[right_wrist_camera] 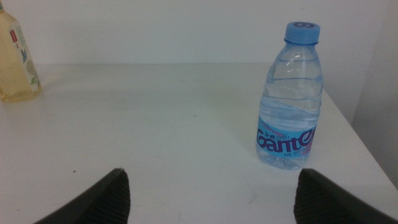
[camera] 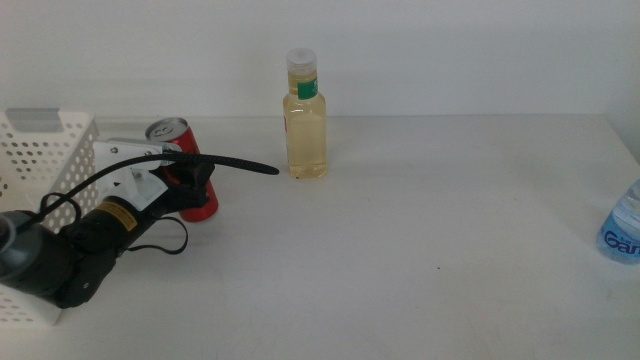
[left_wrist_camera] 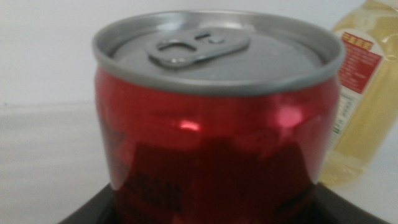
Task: Use arms to grab the bottles and put them into the dustbin to the left of the table.
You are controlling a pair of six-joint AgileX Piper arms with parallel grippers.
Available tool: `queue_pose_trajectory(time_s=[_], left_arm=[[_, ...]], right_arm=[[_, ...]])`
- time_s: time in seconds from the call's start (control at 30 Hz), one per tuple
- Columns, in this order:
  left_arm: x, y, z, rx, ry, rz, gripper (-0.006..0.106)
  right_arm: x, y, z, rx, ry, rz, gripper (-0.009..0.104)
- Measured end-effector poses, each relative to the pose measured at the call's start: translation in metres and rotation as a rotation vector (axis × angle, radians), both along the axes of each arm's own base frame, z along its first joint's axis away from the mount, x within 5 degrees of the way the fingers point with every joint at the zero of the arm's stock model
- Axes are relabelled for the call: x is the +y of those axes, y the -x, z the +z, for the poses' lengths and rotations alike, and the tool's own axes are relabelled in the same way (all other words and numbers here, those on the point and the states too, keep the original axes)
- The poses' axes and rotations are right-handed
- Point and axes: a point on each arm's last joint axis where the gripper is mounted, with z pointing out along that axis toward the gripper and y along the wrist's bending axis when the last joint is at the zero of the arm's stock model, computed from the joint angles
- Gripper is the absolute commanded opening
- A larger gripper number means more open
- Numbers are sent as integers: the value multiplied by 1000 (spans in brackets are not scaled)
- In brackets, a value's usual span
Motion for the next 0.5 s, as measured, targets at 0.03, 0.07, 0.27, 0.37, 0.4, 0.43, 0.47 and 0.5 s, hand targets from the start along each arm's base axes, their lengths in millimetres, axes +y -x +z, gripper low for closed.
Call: queue_pose_trajectory(time_s=[0.03, 0.07, 0.27, 0.37, 0.4, 0.43, 0.47, 0.5], left_arm=[[0, 3, 2, 12, -4, -2, -2], [0, 5, 4, 24, -11, -4, -2], [1, 14, 42, 56, -97, -2, -2], [1, 21, 65, 35, -136, -13, -2], [1, 24, 73, 30, -143, -16, -2], [1, 27, 81, 26, -149, -18, -2], [1, 30, 86, 32, -155, -16, -2], [1, 33, 93, 35, -158, -15, -2]], right_arm=[[0, 0, 0, 0, 0, 0, 75], [0, 0, 0, 0, 0, 0, 75], [0, 0, 0, 0, 0, 0, 75], [0, 0, 0, 0, 0, 0, 75], [0, 0, 0, 0, 0, 0, 75], [0, 0, 0, 0, 0, 0, 75], [0, 0, 0, 0, 0, 0, 75], [0, 0, 0, 0, 0, 0, 75]])
